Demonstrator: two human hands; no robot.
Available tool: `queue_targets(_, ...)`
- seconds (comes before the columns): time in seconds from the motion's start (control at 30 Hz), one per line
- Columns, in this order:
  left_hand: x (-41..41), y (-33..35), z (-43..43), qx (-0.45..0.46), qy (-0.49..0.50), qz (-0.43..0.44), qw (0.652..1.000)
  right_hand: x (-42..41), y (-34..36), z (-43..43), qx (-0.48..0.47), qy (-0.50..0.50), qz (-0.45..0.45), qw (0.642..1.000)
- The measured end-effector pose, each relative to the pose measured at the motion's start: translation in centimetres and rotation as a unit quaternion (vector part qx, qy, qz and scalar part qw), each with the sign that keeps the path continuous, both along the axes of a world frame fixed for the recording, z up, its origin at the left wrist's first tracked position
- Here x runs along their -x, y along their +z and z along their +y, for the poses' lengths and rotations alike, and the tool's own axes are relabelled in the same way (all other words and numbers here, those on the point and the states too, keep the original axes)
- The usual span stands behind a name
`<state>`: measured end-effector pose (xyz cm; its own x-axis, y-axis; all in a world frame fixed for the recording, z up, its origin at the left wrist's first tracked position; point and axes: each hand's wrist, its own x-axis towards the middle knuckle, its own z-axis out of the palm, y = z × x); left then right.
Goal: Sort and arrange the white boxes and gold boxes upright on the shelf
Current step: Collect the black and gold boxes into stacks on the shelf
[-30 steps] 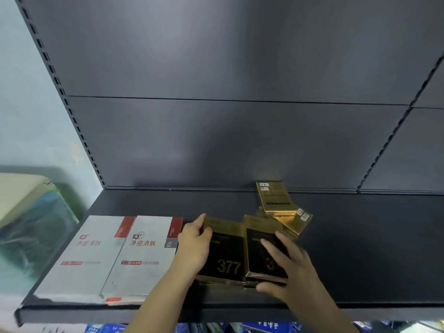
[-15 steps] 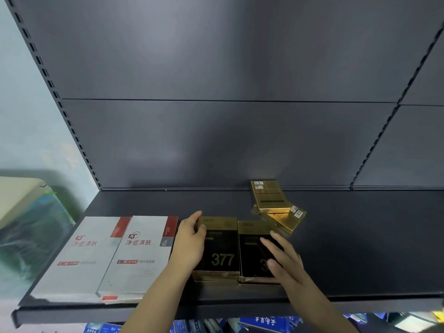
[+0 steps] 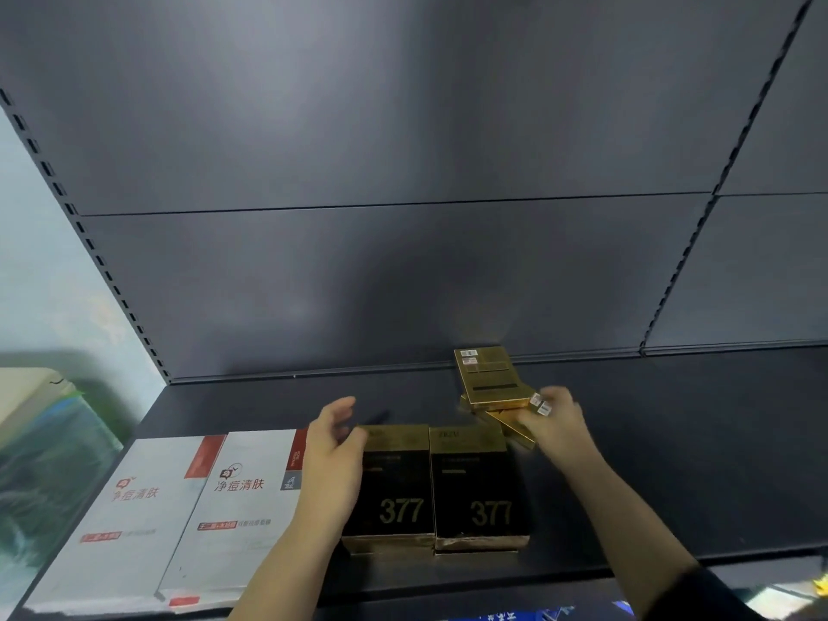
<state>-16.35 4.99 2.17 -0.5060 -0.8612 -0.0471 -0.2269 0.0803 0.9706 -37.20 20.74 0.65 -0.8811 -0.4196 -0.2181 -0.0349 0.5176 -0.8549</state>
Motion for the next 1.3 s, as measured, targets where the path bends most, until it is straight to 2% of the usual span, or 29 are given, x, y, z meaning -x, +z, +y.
queue_targets(0.07,0.5,0.1,0.3,0.013,0.001,0.005,1.0,1.7,0.0,-3.2,-0.116,0.035,0.05,0.991)
queue_targets(0.13,0.8,0.2,0.4,0.019,-0.001,0.007,1.0,2.6,0.0,-6.2,-0.224,0.058,0.107,0.967)
queue_targets(0.27,0.5,-0.2,-0.4,0.015,0.009,0.002,1.0,4.2,-0.4,-10.2,-0.373,0.096,0.115,0.916)
queue_targets(0.4,-0.4,-1.0,-1.4,-0.004,0.019,0.008,1.0,5.2,-1.1,-10.5,-0.388,0.139,0.103,0.905)
queue_targets(0.53,-0.8,-1.6,-1.9,-0.047,0.023,0.036,0.998,6.8,-0.1,-8.6,-0.396,0.241,0.073,0.883)
queue_targets(0.63,-0.5,-1.2,-2.0,-0.041,0.017,0.058,0.997,6.5,0.8,-7.4,-0.397,0.297,0.09,0.864)
queue_targets(0.7,-0.2,-0.5,-1.9,-0.038,0.011,0.073,0.997,6.1,1.1,-7.1,-0.389,0.297,0.114,0.865)
queue_targets(0.77,0.0,0.3,-2.0,-0.031,0.008,0.085,0.996,6.3,1.6,-6.7,-0.346,0.281,0.107,0.889)
queue_targets(0.8,0.1,0.6,-2.0,-0.027,0.007,0.089,0.996,6.4,2.1,-6.5,-0.291,0.276,0.08,0.913)
queue_targets(0.87,0.6,1.2,-2.1,-0.022,0.002,0.099,0.995,6.7,3.4,-6.3,-0.116,0.262,0.0,0.958)
queue_targets(0.93,1.3,1.8,-2.0,-0.016,-0.01,0.108,0.994,6.0,5.0,-6.4,0.071,0.218,-0.093,0.969)
queue_targets(1.0,2.1,2.4,-1.8,-0.014,-0.029,0.104,0.994,5.0,6.1,-6.5,0.238,0.171,-0.188,0.937)
queue_targets(1.07,3.0,2.9,-1.5,-0.021,-0.053,0.098,0.994,3.9,6.6,-6.6,0.346,0.145,-0.277,0.885)
queue_targets(1.2,3.9,3.5,-0.7,-0.069,-0.147,0.074,0.984,0.8,6.5,-6.3,0.439,0.127,-0.346,0.82)
queue_targets(1.3,4.0,4.1,0.1,-0.213,-0.234,0.075,0.946,-1.2,5.6,-6.5,0.488,0.177,-0.37,0.77)
